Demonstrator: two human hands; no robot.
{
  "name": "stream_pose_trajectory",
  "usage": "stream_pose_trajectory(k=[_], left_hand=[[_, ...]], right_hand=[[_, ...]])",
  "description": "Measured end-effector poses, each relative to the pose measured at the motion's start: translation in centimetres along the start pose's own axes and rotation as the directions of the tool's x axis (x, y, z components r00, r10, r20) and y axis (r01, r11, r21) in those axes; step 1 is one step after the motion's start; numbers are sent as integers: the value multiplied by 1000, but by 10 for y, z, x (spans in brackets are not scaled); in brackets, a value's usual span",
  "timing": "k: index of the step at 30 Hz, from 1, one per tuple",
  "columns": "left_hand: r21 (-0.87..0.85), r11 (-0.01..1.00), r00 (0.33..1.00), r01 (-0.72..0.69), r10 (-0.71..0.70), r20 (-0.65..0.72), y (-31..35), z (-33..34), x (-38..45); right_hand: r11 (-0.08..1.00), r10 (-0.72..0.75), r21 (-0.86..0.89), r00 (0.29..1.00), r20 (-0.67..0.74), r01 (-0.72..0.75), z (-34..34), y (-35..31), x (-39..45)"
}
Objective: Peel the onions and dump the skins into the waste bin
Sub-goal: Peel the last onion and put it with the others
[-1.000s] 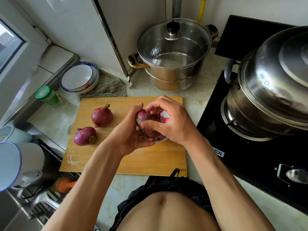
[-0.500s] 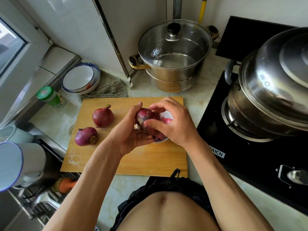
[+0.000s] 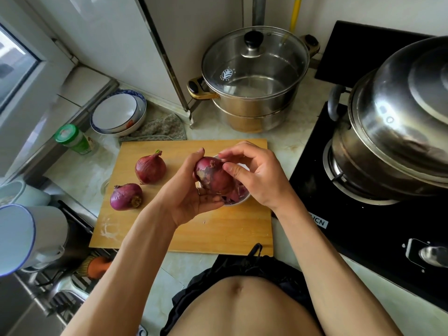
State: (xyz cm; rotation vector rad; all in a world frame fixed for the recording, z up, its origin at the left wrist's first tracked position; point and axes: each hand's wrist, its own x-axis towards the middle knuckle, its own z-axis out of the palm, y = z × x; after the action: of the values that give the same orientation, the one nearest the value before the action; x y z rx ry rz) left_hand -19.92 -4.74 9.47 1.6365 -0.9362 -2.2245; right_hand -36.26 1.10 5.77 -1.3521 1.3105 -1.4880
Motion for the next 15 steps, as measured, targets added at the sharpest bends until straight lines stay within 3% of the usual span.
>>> stream_pose_trajectory(k=[7, 15], left_hand=[[-27, 1000, 1000, 8, -8, 20, 1, 6, -1], [-113, 993, 999, -32, 34, 11, -1, 0, -2]], right_hand=[[999, -32, -31, 993, -112, 29, 4, -3, -2], [1000, 21, -5, 989, -146, -22, 0, -5, -10]])
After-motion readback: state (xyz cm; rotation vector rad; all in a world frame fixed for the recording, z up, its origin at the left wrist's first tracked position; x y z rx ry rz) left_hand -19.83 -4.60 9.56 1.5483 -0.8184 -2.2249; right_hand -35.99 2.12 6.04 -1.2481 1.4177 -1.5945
